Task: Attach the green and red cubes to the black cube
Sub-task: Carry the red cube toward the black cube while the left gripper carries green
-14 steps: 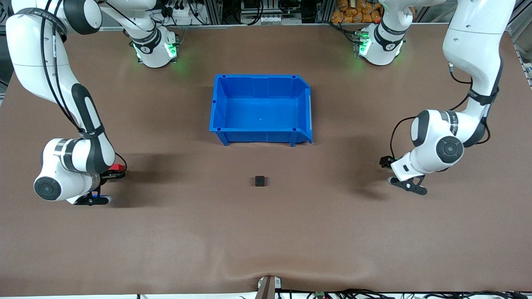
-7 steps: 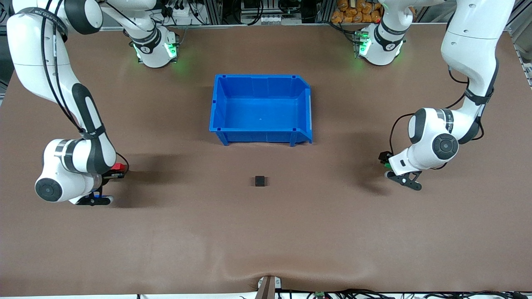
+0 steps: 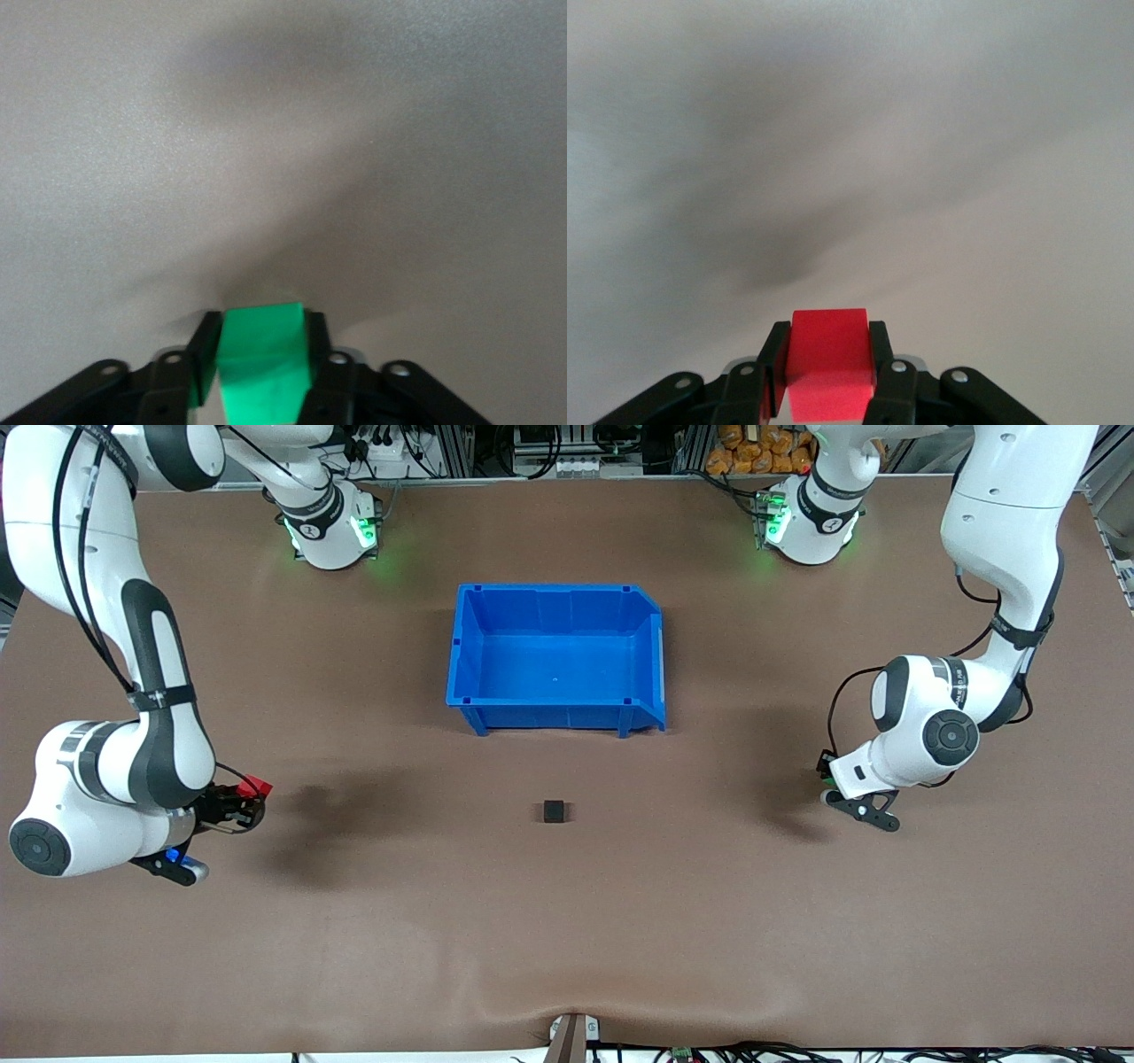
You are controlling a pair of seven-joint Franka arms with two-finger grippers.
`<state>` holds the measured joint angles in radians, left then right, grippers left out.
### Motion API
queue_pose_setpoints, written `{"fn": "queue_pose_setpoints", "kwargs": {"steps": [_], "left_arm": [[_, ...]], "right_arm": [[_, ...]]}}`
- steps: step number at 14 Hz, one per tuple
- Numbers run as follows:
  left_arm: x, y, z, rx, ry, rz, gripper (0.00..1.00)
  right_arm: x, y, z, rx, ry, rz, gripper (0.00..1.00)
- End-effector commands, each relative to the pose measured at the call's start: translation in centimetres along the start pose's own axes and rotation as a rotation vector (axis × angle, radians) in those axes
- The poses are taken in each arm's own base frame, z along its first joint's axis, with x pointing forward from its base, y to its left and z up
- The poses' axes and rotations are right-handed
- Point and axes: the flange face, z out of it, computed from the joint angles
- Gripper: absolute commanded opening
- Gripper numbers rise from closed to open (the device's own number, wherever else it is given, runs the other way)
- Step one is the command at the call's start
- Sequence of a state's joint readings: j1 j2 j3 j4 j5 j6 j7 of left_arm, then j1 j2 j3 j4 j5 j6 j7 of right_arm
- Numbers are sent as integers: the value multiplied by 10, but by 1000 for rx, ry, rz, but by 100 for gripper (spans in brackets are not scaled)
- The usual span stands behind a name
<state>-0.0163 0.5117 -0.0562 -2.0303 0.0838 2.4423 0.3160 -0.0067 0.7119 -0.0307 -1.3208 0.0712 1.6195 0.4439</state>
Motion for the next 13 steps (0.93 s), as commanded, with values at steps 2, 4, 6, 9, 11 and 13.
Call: {"fn": "queue_pose_setpoints", "kwargs": {"steps": [2, 4, 6, 9, 11, 13], "left_arm": [[1, 0, -13, 20, 21, -96, 0], [15, -4, -32, 28, 61, -227, 0], [29, -9, -53, 29, 103, -434, 0], [49, -11, -81, 11, 165, -697, 0], [59, -14, -85, -12, 185, -882, 0], [70, -17, -92, -36, 210, -1073, 0]], "right_arm": [[-30, -47, -14, 47, -28, 224, 0], [-46, -75, -13, 83, -66, 400, 0], [-66, -116, -9, 90, -30, 567, 0], [-84, -173, -4, 231, -7, 753, 0], [-101, -216, 11, 309, 18, 796, 0], [-115, -255, 38, 365, 16, 871, 0]]}}
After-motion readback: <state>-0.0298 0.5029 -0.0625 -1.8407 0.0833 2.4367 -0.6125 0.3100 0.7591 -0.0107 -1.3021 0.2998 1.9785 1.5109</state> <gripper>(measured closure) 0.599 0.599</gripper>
